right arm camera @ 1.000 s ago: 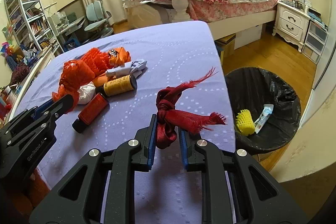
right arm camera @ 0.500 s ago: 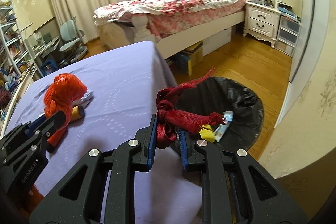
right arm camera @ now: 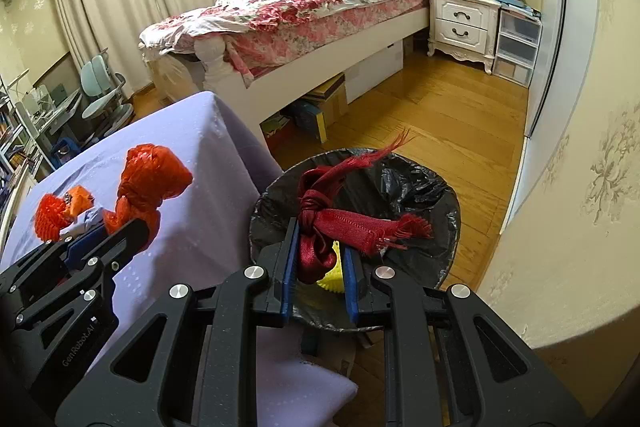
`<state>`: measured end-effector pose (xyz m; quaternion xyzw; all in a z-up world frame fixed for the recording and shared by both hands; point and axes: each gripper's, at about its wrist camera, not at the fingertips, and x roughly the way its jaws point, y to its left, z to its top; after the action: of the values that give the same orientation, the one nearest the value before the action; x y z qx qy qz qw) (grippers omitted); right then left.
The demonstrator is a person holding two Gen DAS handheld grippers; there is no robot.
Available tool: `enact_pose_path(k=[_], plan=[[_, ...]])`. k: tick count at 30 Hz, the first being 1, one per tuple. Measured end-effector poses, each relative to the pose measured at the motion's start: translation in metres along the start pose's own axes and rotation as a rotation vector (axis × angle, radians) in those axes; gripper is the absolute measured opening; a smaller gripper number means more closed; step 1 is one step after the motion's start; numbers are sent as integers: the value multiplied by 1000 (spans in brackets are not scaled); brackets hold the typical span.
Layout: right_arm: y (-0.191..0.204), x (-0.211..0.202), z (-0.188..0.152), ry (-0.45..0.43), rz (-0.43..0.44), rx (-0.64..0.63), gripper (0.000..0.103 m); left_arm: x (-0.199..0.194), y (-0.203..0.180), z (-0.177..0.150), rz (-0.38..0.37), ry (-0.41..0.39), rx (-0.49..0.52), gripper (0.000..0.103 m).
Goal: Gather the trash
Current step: 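Carry the tassel and mesh bag over the black bin and open both tools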
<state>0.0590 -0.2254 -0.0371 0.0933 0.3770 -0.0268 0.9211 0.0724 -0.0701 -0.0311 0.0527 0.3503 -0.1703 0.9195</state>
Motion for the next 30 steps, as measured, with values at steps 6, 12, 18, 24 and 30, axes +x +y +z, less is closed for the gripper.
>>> enact_pose_path(k=[6, 12, 18, 24, 30], plan=[[-14, 11, 4, 11, -10, 17, 19, 16, -11, 7, -1, 21, 27, 28], [-23, 19, 6, 22, -10, 36, 20, 29, -20, 13, -4, 38, 53, 29], [-28, 21, 6, 18, -31, 53, 32, 23, -20, 13, 7, 15, 51, 60], [-30, 13, 5, 2, -57, 77, 45, 12, -16, 13, 22, -8, 17, 74], [-23, 0, 1, -14, -51, 73, 61, -8, -8, 10, 66, -30, 7, 78]])
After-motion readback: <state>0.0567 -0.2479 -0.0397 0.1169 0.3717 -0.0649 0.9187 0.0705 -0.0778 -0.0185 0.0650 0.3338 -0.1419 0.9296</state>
